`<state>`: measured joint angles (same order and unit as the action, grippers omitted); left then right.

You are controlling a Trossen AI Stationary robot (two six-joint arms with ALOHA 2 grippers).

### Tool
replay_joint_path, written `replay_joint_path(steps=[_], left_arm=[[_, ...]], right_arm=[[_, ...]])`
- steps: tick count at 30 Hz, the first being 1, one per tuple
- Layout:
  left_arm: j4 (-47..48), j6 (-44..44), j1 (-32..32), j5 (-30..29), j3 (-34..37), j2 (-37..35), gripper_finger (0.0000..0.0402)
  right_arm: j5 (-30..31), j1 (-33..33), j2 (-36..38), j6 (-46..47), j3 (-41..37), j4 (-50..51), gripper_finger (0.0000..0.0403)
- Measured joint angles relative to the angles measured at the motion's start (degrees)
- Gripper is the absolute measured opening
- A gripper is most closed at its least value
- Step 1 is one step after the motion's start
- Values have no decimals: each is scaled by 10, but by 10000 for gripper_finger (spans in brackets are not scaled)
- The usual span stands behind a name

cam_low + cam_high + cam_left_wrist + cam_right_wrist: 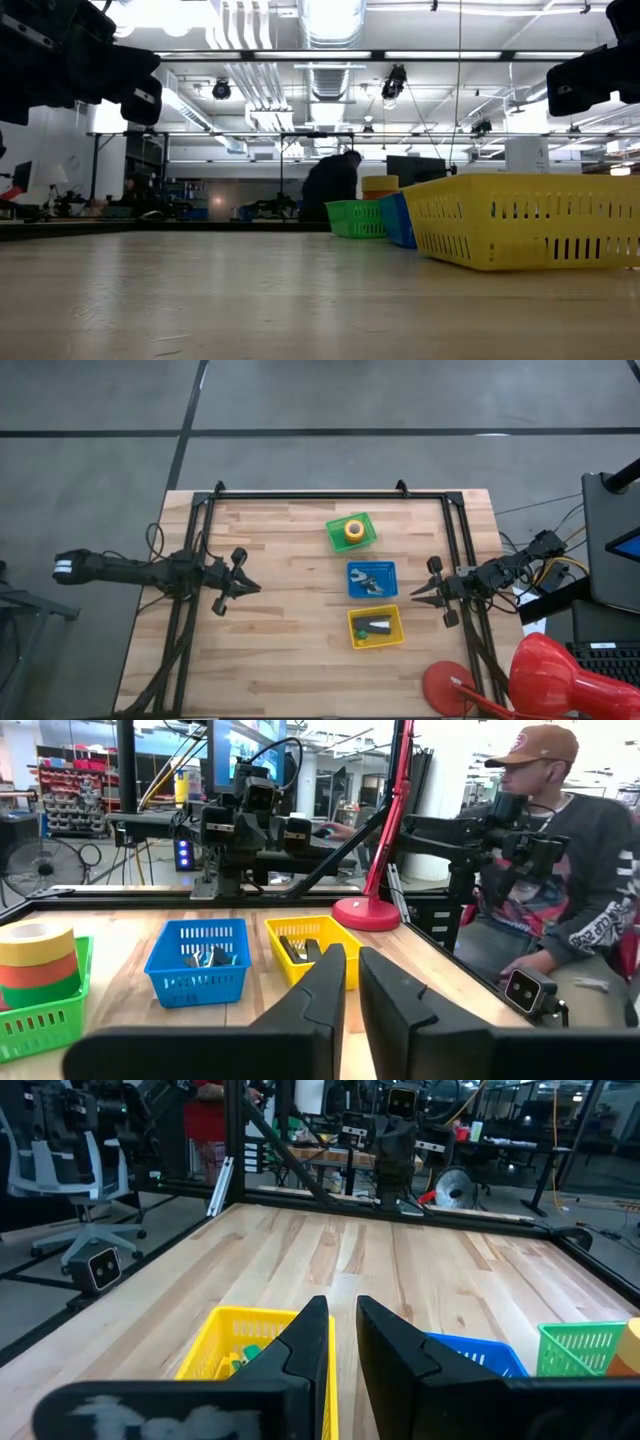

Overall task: Pick and place Stapler, Stapler remover, tape
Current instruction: Return to Home Position

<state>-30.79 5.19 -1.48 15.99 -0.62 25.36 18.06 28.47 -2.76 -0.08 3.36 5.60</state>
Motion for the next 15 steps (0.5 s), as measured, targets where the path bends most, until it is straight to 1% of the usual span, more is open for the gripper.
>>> replay_joint_path(steps=[15], left_arm=[[0, 0, 0, 0, 0, 0, 39]], right_arm=[[0, 0, 0, 0, 0, 0, 52]])
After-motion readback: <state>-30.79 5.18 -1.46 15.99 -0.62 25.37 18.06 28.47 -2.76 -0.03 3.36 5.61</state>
